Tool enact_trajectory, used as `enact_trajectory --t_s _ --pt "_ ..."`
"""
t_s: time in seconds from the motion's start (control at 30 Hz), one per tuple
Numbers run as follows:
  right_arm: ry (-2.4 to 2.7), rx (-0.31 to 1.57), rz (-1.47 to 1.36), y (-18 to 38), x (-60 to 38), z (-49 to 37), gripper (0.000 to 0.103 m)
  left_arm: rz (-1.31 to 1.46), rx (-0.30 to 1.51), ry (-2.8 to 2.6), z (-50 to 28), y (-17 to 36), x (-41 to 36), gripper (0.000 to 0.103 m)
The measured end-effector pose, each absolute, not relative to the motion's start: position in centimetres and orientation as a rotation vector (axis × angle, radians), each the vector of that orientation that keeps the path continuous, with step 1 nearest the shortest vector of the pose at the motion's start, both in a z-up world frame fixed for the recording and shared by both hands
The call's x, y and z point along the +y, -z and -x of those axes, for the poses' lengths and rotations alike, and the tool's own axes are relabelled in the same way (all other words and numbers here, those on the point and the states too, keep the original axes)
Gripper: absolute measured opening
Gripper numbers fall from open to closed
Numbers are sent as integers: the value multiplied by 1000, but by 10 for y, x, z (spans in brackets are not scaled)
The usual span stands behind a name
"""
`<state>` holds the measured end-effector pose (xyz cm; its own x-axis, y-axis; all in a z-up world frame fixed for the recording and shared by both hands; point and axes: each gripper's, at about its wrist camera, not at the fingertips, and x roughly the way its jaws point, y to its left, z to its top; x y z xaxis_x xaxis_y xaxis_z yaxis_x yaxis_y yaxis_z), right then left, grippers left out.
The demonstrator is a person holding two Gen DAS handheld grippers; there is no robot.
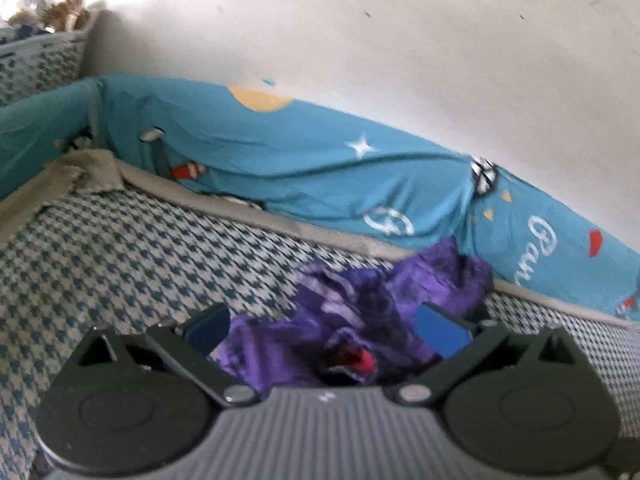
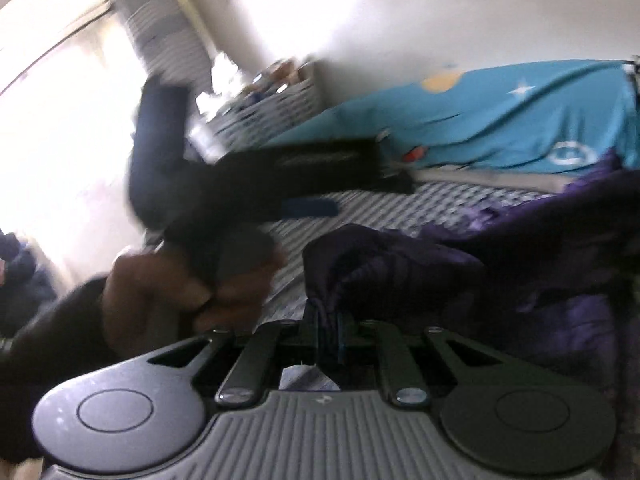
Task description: Fold clothes
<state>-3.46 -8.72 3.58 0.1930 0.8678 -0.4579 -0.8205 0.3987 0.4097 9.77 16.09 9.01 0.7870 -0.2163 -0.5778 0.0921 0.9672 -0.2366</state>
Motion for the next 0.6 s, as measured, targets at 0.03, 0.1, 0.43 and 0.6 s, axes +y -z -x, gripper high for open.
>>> enact_trajectory --t_s 0.03,0.1,0.43,0.6 --pt "-1192 701 -68 -36 -86 35 11 197 660 181 -99 -88 160 103" --pt "-1204 705 -45 -35 -85 37 13 176 689 191 -100 -82 156 103" --pt "-1144 682 36 -38 -102 26 22 -14 845 70 -106 -38 148 103" --pt "-967 693 -58 -36 -121 -1 40 -30 884 1 -107 -27 159 103"
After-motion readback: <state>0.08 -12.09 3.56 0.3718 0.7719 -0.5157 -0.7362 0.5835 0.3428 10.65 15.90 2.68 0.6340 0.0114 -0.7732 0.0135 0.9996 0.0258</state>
